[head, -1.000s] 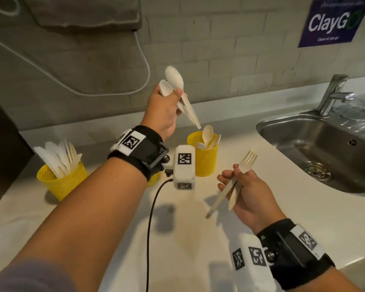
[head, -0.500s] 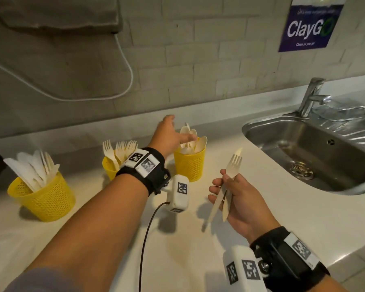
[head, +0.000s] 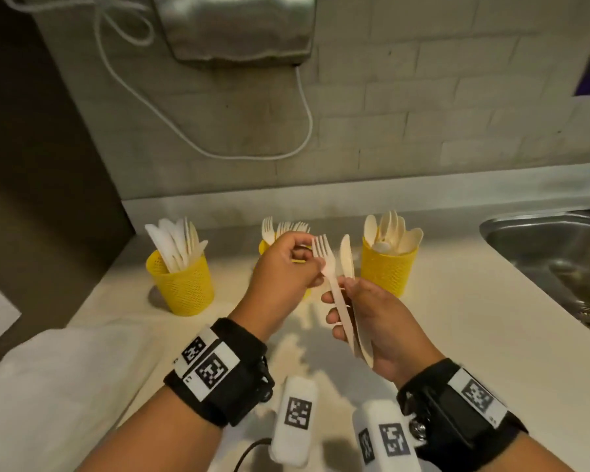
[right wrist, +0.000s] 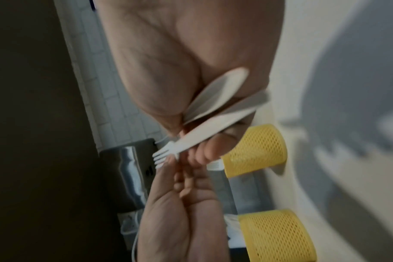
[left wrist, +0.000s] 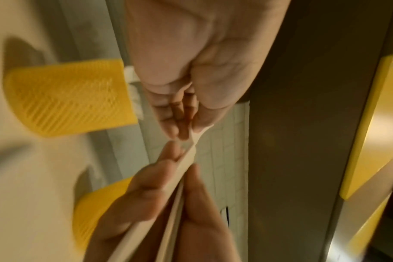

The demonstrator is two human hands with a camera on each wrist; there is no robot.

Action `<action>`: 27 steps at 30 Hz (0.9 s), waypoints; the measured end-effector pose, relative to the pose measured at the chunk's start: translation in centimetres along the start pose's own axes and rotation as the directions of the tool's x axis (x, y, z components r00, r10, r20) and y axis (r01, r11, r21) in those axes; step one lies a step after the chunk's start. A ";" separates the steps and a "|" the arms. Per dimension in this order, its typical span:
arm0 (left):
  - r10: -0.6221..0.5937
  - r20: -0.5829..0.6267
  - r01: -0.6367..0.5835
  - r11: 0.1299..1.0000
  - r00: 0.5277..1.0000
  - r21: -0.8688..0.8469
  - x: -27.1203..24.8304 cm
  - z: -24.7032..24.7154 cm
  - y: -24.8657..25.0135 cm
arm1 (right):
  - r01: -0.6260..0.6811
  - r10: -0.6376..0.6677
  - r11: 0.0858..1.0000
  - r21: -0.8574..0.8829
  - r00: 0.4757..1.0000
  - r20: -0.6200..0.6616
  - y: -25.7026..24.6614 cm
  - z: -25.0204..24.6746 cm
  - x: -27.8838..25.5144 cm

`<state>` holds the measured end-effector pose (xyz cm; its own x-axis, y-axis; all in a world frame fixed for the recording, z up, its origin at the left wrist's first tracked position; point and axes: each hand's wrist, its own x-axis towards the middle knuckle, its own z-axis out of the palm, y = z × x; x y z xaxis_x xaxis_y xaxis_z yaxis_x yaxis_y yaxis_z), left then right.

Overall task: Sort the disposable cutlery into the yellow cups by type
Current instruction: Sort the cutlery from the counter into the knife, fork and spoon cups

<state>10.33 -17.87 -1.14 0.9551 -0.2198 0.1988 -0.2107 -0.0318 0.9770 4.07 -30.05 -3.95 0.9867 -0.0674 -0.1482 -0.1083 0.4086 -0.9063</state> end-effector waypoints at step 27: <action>0.071 -0.519 -0.075 0.997 0.852 0.013 -4.8 -18.7 1.7 | 0.378 -0.330 0.812 -0.445 0.926 0.184 -0.3 16.9 10.0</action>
<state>9.30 1.40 1.00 0.9069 0.3161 0.2785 -0.2845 -0.0280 0.9583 16.04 -15.51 1.51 0.9716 -0.0297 0.2347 0.2308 -0.0983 -0.9680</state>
